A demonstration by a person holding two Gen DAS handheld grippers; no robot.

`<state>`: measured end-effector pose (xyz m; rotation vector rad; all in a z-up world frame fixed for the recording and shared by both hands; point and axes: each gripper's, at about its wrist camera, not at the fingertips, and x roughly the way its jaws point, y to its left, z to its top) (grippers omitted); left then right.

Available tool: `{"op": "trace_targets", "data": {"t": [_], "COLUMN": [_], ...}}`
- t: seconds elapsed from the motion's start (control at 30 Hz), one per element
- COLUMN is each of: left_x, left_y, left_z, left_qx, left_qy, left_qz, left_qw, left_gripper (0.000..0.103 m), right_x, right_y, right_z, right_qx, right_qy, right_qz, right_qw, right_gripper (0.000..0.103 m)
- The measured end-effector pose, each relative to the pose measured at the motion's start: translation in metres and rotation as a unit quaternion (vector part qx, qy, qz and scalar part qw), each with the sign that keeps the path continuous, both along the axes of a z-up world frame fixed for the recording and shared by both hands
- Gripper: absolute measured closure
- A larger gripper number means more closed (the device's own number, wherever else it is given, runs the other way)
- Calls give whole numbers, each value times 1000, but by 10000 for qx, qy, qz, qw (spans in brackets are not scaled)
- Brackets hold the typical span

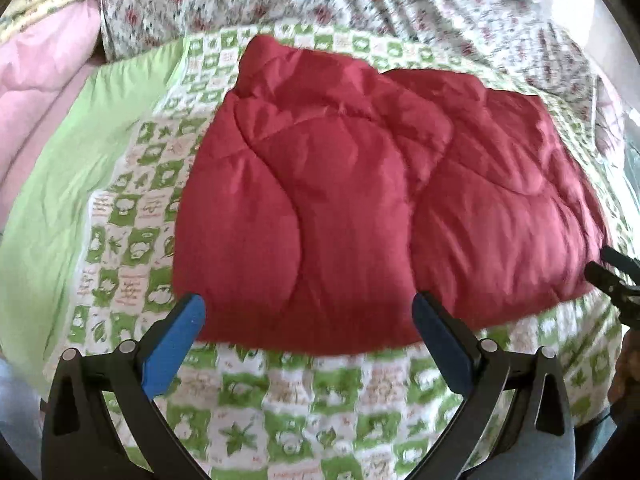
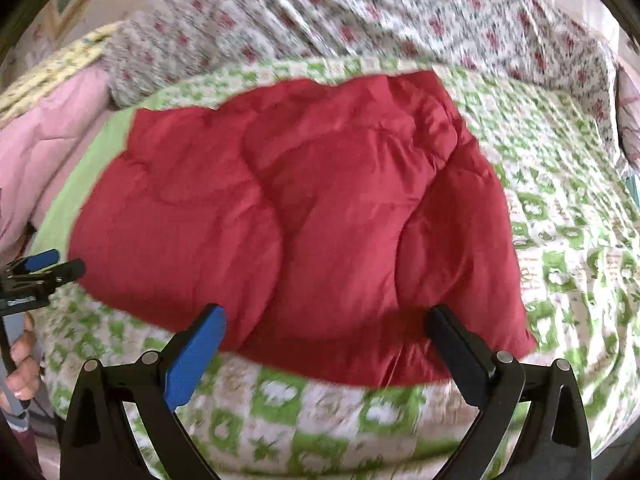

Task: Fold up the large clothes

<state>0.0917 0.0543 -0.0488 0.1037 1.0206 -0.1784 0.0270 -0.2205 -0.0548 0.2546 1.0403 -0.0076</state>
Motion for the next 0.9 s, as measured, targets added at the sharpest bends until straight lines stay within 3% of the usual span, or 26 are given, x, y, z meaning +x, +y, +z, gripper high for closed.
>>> {"op": "trace_targets", "data": {"t": [0.1,0.27,0.5,0.7,0.9], "left_x": [18,20,4,-37,-82], "left_y": [2,-5,-2,-6,-16], "left_z": [-21,-26,-13,-4,-14], "left_qx": [-142,0,112,765,1540], "left_qy": [329,285,138,-250,-421], "left_qz": [93,51,-23,-366,-846], "left_qw": [9993,9996,9998,9961,9835], "left_gripper": [0,0,0,0,0], "right_x": [15,25,-1,-44,-79], "right_y": [-1,3,4,20,44], "right_z": [-15,-24,2,24,19], "right_qx": [-64,-169,-115,-332,-868], "right_qy": [184,229,-40,-138,131], "right_qz": [54,55,14,450,936], "right_qw": [9998,9996,9999,9983,9917], "right_gripper": [1,0,2,0,0]}}
